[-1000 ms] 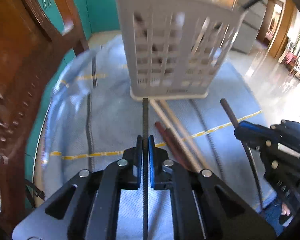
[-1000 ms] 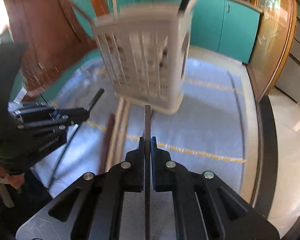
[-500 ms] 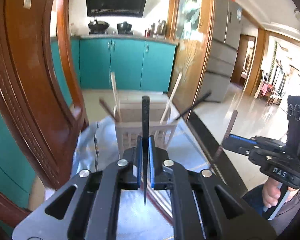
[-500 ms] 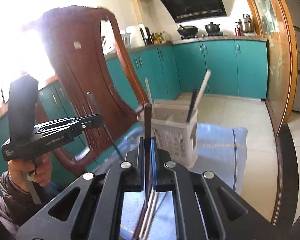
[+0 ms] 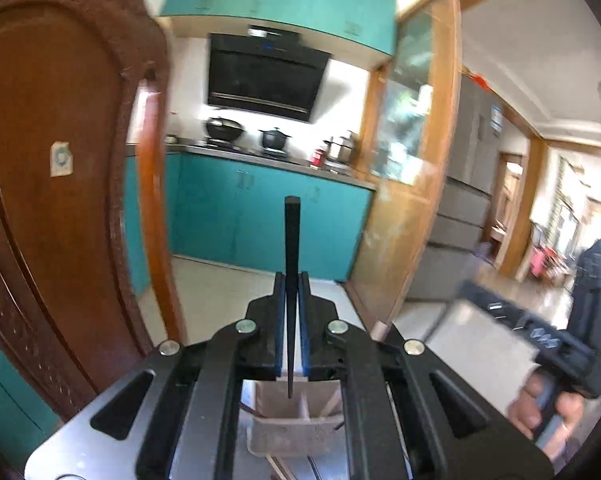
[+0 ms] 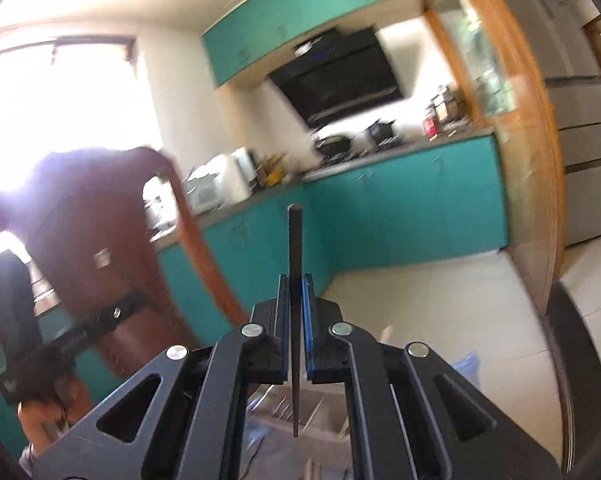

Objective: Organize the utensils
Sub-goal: 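Lift both held chopsticks and carry them above the white basket, then open both tools to drop the chopsticks into the basket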

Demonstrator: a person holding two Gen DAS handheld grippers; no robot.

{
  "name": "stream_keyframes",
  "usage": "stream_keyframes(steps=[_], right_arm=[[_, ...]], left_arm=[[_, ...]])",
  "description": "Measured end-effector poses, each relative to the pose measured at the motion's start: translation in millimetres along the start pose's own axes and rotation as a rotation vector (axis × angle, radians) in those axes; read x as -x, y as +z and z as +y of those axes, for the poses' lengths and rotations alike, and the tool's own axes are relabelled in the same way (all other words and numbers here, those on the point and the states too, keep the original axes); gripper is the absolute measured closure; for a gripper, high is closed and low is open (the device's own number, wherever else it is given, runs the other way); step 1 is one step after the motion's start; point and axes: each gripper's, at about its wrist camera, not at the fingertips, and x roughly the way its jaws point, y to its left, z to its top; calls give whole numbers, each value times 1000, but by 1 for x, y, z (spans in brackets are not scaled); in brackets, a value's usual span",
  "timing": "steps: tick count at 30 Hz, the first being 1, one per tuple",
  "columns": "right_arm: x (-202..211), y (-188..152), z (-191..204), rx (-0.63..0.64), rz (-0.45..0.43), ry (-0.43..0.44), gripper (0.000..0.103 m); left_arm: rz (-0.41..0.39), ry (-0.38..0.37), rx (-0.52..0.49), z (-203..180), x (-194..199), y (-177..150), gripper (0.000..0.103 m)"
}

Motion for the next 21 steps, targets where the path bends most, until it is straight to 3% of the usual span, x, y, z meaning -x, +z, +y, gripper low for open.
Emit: stream_keyframes(steps=[4, 11, 16, 18, 21], right_arm=[[-21, -21, -1, 76, 8, -96, 96], [-45, -60, 1, 140, 125, -89, 96], [-23, -63, 10, 185, 86, -104, 86], [-13, -59, 14, 198, 53, -92, 81], [21, -67, 26, 250, 35, 35, 81]], left_arm=[[81, 35, 36, 15, -43, -19, 96], [179, 71, -31, 12, -67, -52, 96], [160, 58, -52, 8, -62, -67, 96], [146, 17, -54, 7, -54, -71, 94], [94, -27, -85, 7, -34, -80, 94]])
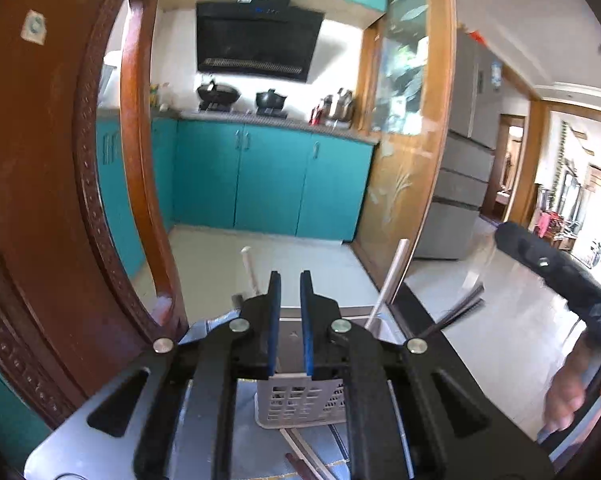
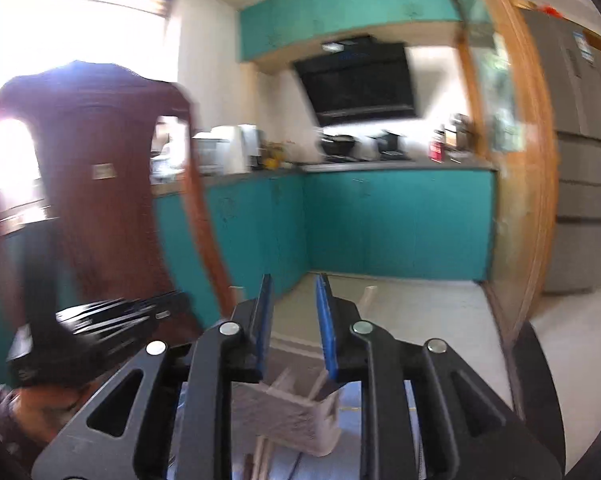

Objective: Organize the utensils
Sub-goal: 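Open both tools to drop the chopsticks into the basket, then move both open tools back down to the chopsticks on the cloth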

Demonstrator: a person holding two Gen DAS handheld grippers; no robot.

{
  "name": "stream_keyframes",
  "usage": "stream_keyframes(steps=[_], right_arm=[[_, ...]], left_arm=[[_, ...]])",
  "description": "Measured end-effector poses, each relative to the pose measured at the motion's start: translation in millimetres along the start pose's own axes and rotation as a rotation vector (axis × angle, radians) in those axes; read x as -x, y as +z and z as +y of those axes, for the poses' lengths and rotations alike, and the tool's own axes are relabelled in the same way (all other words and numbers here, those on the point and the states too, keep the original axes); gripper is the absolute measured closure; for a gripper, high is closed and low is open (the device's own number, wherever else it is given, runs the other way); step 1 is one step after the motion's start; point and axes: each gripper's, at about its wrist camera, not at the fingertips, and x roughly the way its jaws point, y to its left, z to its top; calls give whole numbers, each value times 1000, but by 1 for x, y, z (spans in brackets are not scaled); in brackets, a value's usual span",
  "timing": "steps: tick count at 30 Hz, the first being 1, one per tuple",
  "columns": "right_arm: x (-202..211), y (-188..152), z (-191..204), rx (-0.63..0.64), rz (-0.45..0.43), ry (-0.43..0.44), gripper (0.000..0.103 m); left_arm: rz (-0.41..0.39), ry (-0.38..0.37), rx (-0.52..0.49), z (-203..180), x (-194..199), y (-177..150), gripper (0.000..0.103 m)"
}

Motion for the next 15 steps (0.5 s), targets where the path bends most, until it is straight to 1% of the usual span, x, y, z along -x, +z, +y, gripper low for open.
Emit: stream_keyframes(steps=[2, 3, 4, 5, 6, 7, 8, 9, 13, 15], right_arm=[[8, -13, 7, 24, 34, 98, 81], [6, -23, 12, 33, 74, 143, 81], [0, -41, 16, 41, 140, 182, 81], [-10, -57, 18, 40, 197, 195, 81], [-28, -83, 16, 22, 294, 188, 81], [-43, -99, 15, -3, 373, 174, 81], [-66, -121, 12, -32, 484, 147, 81], [-85, -140, 10, -48, 573, 110, 81], [-126, -183, 10, -64, 730, 41, 81], [-136, -193, 11, -79, 773, 31, 81]], left_arm=[[-23, -19, -3, 8, 16, -14, 94], [-21, -21, 0, 9, 19, -18, 94], [-11, -21, 12, 14, 20, -25, 94], [8, -13, 27, 20, 21, -32, 94], [22, -3, 37, 23, 19, -34, 94], [50, 13, 61, 30, 17, -42, 94], [70, 17, 77, 35, 15, -47, 94], [95, 22, 93, 40, 13, -54, 94], [201, 65, 82, 41, -3, -73, 94], [260, 79, 73, 38, -13, -82, 91]])
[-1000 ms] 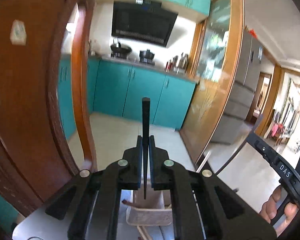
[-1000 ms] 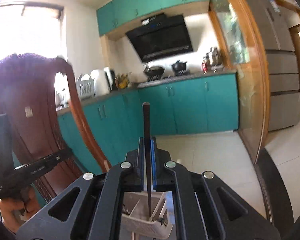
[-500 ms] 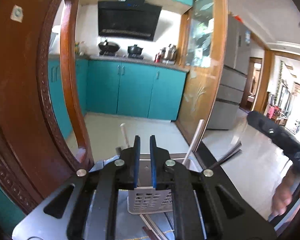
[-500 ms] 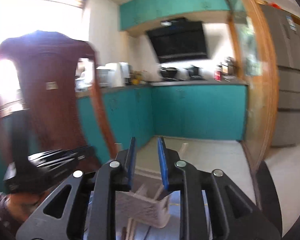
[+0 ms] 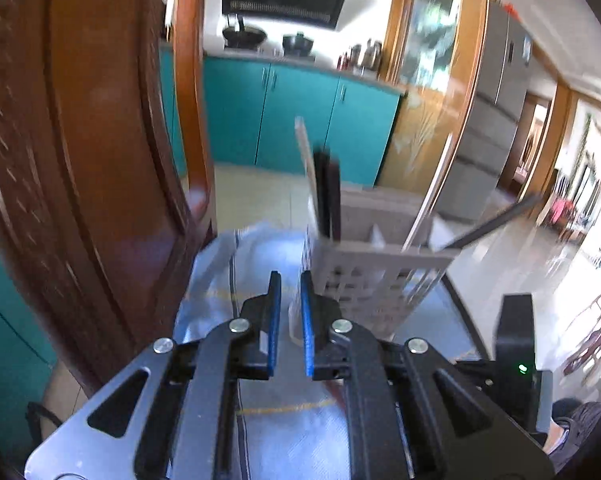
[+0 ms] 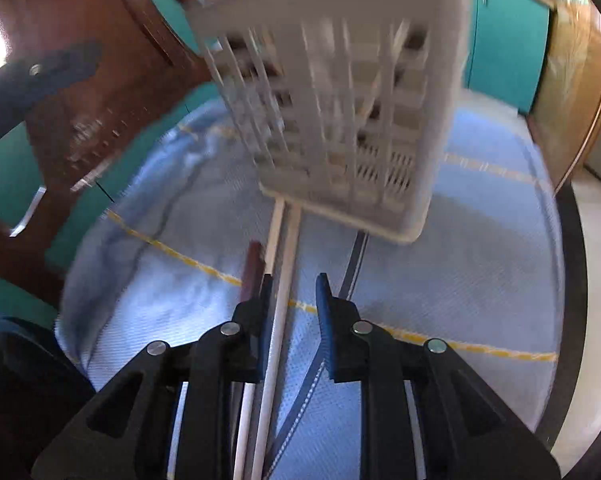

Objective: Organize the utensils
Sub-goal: 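Move both open tools back down to the chopsticks on the cloth, then grasp a reddish-brown chopstick with the left tool while the right tool grasps a light chopstick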

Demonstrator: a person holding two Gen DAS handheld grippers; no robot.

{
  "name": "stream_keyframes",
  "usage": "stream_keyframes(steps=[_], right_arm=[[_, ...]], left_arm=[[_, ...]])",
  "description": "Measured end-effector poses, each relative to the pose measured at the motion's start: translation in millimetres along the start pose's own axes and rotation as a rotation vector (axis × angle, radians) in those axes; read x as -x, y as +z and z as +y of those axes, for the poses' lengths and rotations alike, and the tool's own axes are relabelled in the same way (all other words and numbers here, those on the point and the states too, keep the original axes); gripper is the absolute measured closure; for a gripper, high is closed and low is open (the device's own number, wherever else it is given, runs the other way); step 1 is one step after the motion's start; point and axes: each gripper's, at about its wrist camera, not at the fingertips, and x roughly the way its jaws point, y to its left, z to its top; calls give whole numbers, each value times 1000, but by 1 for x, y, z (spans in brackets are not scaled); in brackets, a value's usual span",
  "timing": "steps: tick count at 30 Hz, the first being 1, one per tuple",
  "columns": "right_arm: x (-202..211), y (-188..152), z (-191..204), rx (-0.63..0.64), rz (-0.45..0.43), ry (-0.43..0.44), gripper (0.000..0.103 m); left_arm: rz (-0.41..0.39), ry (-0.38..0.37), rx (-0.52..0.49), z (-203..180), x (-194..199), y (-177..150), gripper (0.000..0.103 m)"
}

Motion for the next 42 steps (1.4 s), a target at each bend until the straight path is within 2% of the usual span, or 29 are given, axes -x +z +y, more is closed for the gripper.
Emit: stream_keyframes(steps=[5, 8, 9, 12, 16, 21, 23, 24, 25, 34, 42], right_arm=[[-15, -1, 8, 9, 44, -38, 83], [-15, -3, 9, 5, 81, -74, 96], [-12, -4, 5, -15, 97, -77, 97], [-6, -8, -12, -70, 131, -68, 97], [-1, -12, -33, -147, 129, -46, 97], [3, -12, -39, -148, 121, -64, 96], [4, -14, -36, -140, 120, -71, 96], [2, -15, -36, -138, 120, -72, 96], [2, -15, -36, -139, 120, -72, 96], [4, -14, -37, -141, 121, -70, 96], [4, -15, -37, -138, 120, -73, 95]], left_arm=[[120, 33, -14, -4, -27, -16, 86], [198, 33, -20, -5, -40, -28, 85], [216, 29, -22, -6, -43, -30, 84], [288, -6, -25, -11, -55, -45, 79], [390, -68, -52, -30, -68, -70, 74], [478, -109, -99, -55, -79, -96, 64], [476, -94, -135, -62, -80, -101, 66], [475, -98, -151, -64, -79, -102, 71], [476, -119, -155, -65, -77, -102, 82], [471, -87, -198, -47, -75, -91, 89], [426, -27, -137, -16, -67, -73, 89]])
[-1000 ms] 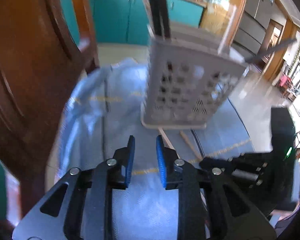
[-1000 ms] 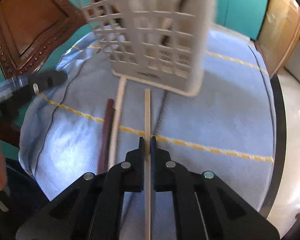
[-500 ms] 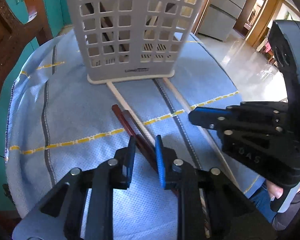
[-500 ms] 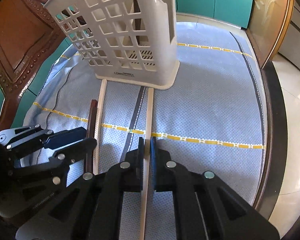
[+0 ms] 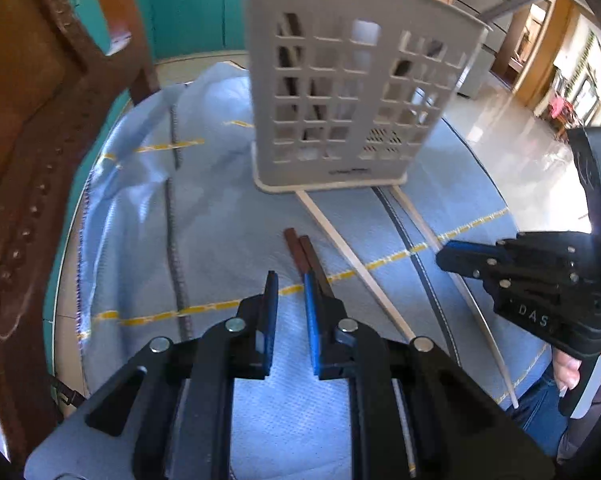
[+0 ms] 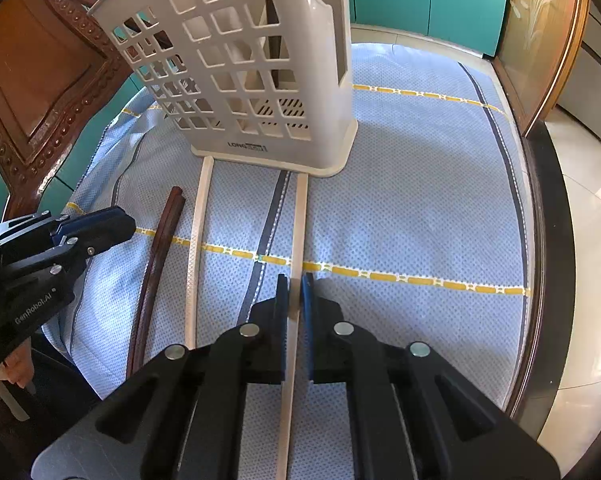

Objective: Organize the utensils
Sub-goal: 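Grasp a reddish-brown chopstick with the left tool while the right tool grasps a light chopstick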

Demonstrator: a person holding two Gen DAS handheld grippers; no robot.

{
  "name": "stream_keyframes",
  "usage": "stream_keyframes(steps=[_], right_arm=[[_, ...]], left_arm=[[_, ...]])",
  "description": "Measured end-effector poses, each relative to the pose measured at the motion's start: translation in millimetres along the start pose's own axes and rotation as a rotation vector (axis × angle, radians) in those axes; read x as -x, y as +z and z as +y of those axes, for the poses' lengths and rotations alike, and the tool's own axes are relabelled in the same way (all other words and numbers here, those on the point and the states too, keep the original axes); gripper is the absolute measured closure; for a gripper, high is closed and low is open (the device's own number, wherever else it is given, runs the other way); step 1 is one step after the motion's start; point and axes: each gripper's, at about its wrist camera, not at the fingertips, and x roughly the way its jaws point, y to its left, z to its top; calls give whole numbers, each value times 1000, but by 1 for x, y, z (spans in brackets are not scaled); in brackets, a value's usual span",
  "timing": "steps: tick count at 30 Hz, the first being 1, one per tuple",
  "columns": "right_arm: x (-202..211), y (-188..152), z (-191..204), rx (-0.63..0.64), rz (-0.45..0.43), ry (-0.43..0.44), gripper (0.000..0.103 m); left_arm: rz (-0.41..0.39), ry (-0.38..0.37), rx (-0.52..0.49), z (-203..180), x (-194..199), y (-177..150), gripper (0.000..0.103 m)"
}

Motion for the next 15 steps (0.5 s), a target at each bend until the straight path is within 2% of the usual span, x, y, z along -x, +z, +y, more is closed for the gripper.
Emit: stream_keyframes(steps=[5, 7, 10, 13, 15], right_arm=[[-2, 1, 3, 8, -4, -8, 93], [-2, 1, 4, 10, -6, -7, 91], [-3, 0, 7, 20, -10, -13, 89], [-2, 0, 8, 27, -13, -17, 87], [-2, 0, 8, 29, -14, -18, 87]], left_arm=[[57, 6, -46, -13, -16, -6, 89], [46, 21, -64, -20, -18, -4, 89], [55, 7, -60, -24, -21, -3, 89], [47, 64, -130, -37, -20, -7, 91], [52, 50, -120, -35, -16, -4, 92]])
